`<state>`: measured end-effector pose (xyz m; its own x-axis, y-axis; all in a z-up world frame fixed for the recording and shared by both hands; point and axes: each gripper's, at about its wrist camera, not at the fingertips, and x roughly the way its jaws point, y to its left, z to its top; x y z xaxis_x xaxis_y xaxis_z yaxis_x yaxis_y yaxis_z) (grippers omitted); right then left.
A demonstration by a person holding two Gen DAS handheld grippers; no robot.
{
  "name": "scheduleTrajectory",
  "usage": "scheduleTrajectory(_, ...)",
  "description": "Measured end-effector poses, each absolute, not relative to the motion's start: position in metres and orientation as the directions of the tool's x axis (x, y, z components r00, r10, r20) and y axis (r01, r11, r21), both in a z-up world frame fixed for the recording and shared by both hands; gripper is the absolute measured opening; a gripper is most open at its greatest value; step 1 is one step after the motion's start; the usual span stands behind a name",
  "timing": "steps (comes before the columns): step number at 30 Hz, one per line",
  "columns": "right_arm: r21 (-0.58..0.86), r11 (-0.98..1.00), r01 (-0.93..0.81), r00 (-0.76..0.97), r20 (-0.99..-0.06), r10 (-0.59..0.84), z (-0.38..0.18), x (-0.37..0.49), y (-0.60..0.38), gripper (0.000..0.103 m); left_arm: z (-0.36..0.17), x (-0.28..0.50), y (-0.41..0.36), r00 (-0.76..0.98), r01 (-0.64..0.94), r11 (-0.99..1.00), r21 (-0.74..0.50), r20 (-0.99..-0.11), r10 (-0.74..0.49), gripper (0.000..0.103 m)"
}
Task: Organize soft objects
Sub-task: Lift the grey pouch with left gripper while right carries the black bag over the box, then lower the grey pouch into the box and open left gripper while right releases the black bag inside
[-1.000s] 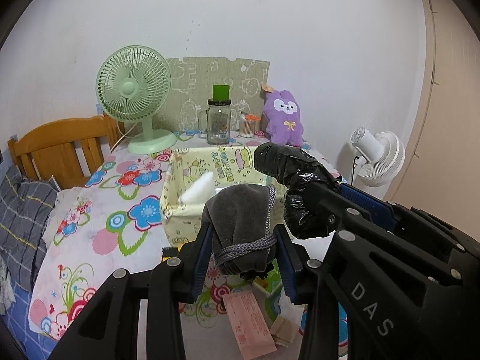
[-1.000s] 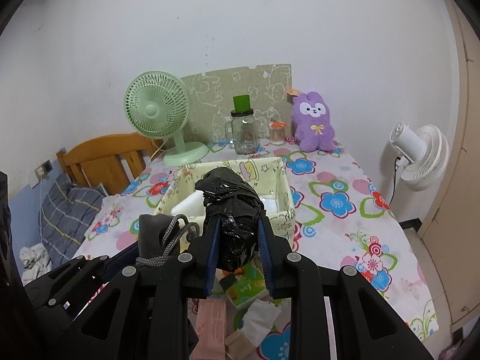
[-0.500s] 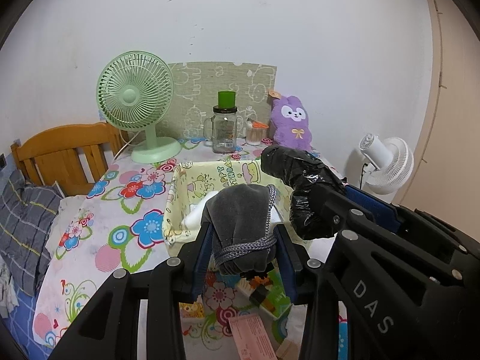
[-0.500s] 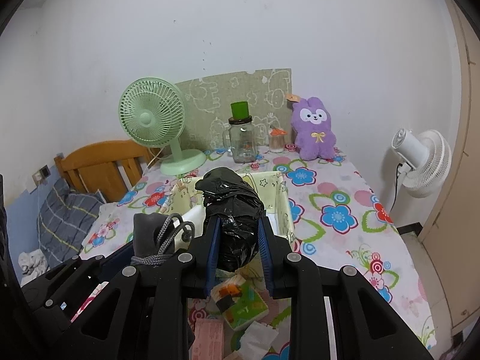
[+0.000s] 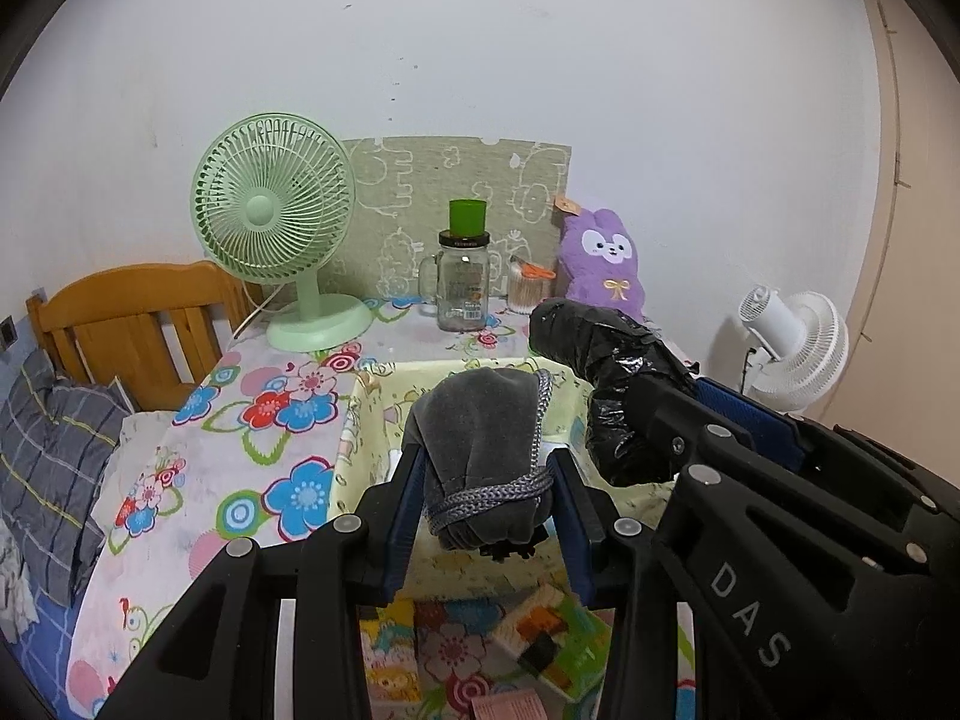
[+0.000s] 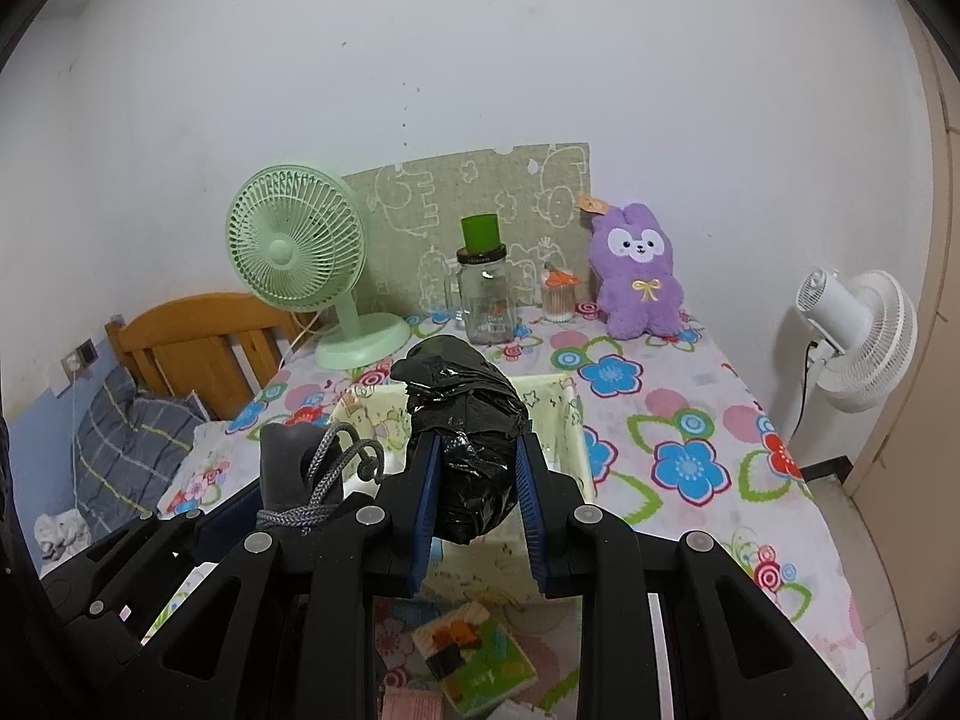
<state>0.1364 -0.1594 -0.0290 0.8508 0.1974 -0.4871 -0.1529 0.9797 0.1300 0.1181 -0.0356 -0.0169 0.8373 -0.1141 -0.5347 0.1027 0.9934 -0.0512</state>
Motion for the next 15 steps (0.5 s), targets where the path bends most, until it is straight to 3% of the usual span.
scheduleTrajectory(15,0.153,0.968,-0.200,0.816,-0.521,0.251,-0.049,0.179,-0.149,0.029,-0.042,0.162,-0.021,0.811,0.031,0.997,-0.072,-0.581,-0.067,0.042)
